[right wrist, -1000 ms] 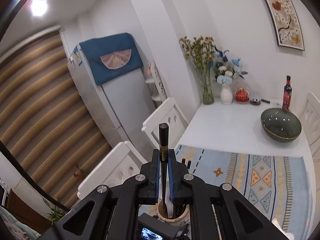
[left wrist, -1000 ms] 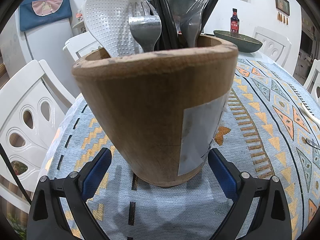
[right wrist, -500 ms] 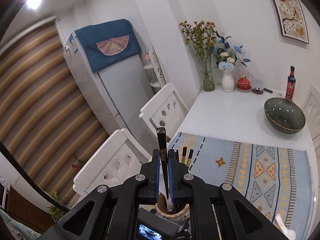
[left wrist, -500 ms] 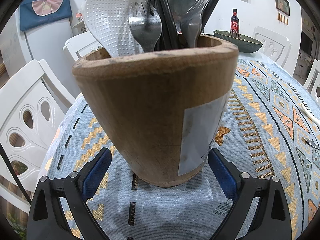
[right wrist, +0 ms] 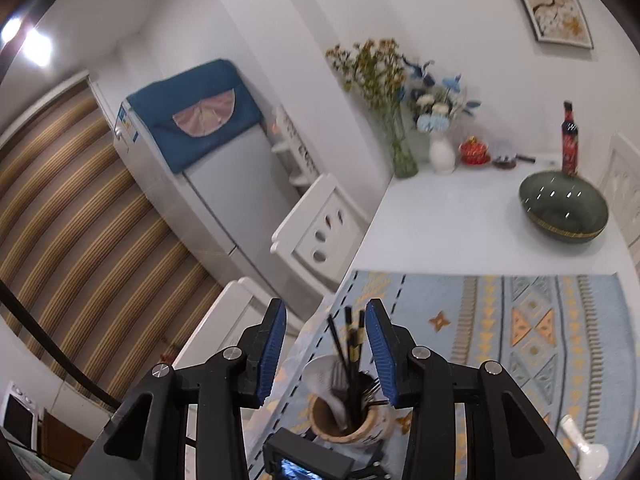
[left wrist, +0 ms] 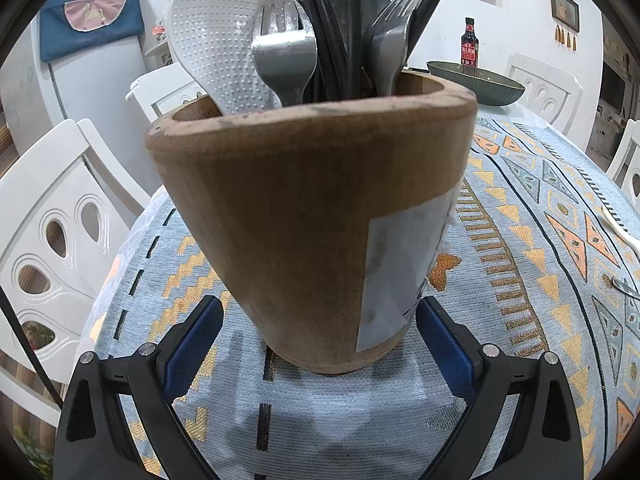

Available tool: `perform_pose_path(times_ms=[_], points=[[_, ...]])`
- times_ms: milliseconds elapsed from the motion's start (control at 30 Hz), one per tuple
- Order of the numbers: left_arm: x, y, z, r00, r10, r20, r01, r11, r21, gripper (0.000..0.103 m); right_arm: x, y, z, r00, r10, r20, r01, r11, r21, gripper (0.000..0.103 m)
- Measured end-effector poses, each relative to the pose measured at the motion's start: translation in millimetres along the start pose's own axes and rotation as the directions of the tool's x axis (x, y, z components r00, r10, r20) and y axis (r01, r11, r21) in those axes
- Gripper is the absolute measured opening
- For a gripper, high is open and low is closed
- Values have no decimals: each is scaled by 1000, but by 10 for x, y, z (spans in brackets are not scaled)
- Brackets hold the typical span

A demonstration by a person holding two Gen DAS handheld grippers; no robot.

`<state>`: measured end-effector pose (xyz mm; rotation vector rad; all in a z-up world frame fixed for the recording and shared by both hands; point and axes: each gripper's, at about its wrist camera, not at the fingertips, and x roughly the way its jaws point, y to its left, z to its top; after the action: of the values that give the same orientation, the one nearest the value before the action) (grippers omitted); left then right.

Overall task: Organize utensils
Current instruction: 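Carry the chopstick with the right gripper into the bamboo cup and release, then return the right gripper to the pile and grasp a silver spoon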

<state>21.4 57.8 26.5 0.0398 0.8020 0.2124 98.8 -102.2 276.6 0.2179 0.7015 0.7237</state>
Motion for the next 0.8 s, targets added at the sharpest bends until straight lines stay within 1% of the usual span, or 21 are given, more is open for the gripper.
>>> perform_pose_path(times_ms=[100,200,267,333,367,433,500,533,567,667,700,733,800], points=[[-1,1,0,1000,0,0,0,1000,0,97,-181,-3,47,998,-38,42,39,999,-19,40],[-4,-3,0,1000,0,0,0,1000,0,97,-410,-3,98,992,-80,95,84,996,-40,40],[-3,-1,0,1000,0,0,0,1000,0,97,-587,-16,126,985,-111,131,120,991,-57,41],[1,1,-2,1000,0,0,0,1000,0,97,-715,-39,137,976,-148,158,160,985,-69,47],[-3,-3,-1,1000,0,0,0,1000,0,97,-786,-60,125,969,-178,172,193,978,-76,47],[-4,-1,-1,1000,0,1,0,1000,-1,97,-860,-119,87,956,-239,173,256,962,-89,47],[-2,2,0,1000,-2,1,2,1000,-2,97,-888,-223,23,942,-297,153,313,945,-91,47],[-5,8,4,1000,-2,1,2,1000,-2,97,-874,-326,-35,932,-340,123,351,933,-76,47],[-8,4,6,1000,-2,1,2,1000,-2,97,-863,-422,-77,926,-365,94,371,927,-58,47],[-8,13,10,1000,-2,1,2,1000,-2,97,-797,-806,-271,909,-417,-17,417,908,40,47],[-8,15,14,1000,-3,0,3,1000,-3,97,-780,-926,-337,899,-434,-50,437,897,69,47],[-8,19,15,1000,-4,0,4,1000,-3,97,-763,-1069,-405,885,-458,-87,465,880,98,47],[-8,22,23,1000,-3,0,3,1000,-2,97,-739,-1363,-544,849,-505,-158,526,837,151,47]])
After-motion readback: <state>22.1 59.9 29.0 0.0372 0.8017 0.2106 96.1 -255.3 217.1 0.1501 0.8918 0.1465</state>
